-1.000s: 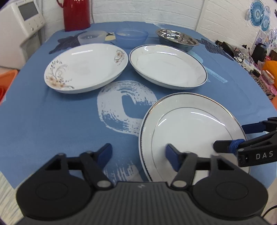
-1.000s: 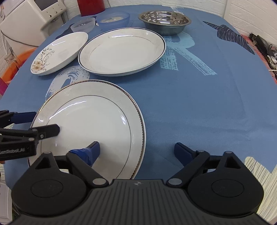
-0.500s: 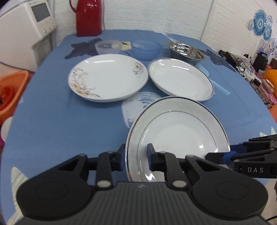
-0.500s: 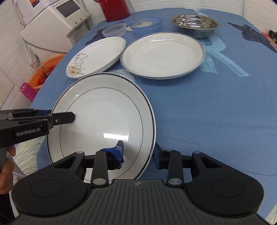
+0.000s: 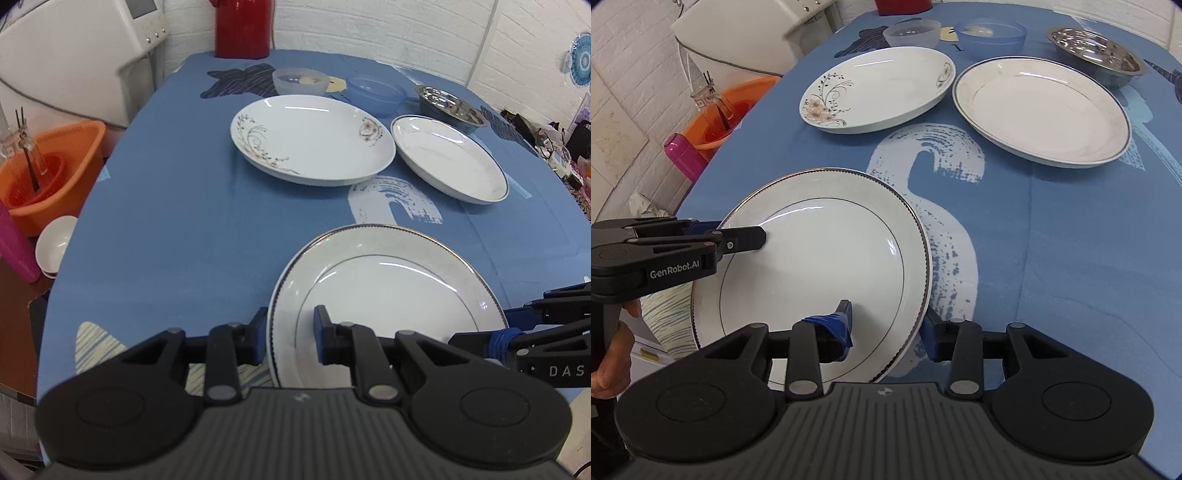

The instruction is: Organize plates and bowls

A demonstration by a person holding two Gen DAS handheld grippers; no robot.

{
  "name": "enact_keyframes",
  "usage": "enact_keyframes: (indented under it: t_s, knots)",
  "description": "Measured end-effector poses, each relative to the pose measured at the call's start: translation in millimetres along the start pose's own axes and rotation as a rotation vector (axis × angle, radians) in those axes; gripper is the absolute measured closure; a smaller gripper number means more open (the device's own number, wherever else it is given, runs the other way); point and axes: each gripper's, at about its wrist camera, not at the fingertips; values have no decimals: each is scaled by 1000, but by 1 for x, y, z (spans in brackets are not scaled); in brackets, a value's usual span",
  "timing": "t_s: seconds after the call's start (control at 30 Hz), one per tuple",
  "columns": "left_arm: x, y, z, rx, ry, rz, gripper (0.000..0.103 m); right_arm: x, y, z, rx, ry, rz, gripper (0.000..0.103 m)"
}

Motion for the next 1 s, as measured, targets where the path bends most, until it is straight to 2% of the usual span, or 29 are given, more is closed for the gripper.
enact_keyframes:
  t_s: [0.13,0.27,0.37,0.43,0.6,0.73,0.83,1.0]
  knots:
    - [-2,2,8,-15,4,-3,87,-2,-2,0,-11,4,0,78]
    - [4,-2,14,-15,-19,-5,78,1,-2,1,-20,17,-30,76]
    - [12,0,8,-39,-54,-27,53,-12,4,-5,-24,53,15,78]
    - [20,9,-1,-71,-47,-37,53,-22,15,-17,-77,45,52,78]
    - [36,51,-3,-130,16,-54,49,-29,71,-25,-175,29,23,77]
    - [51,91,26,-107,32,-97,49,-21,128,2,-209,-15,-64,75]
    - [59,112,53,-75,30,-123,49,-17,164,37,-191,-49,-146,73]
    - [66,130,90,-23,30,-143,49,-22,197,92,-111,-60,-177,71]
Point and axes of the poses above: each gripper's, at about its wrist camera, not at the fingertips, and z roughly the way its jaws point, x to its left, y to its top, and after that the axes turned 9 degrees about -x, right-handed
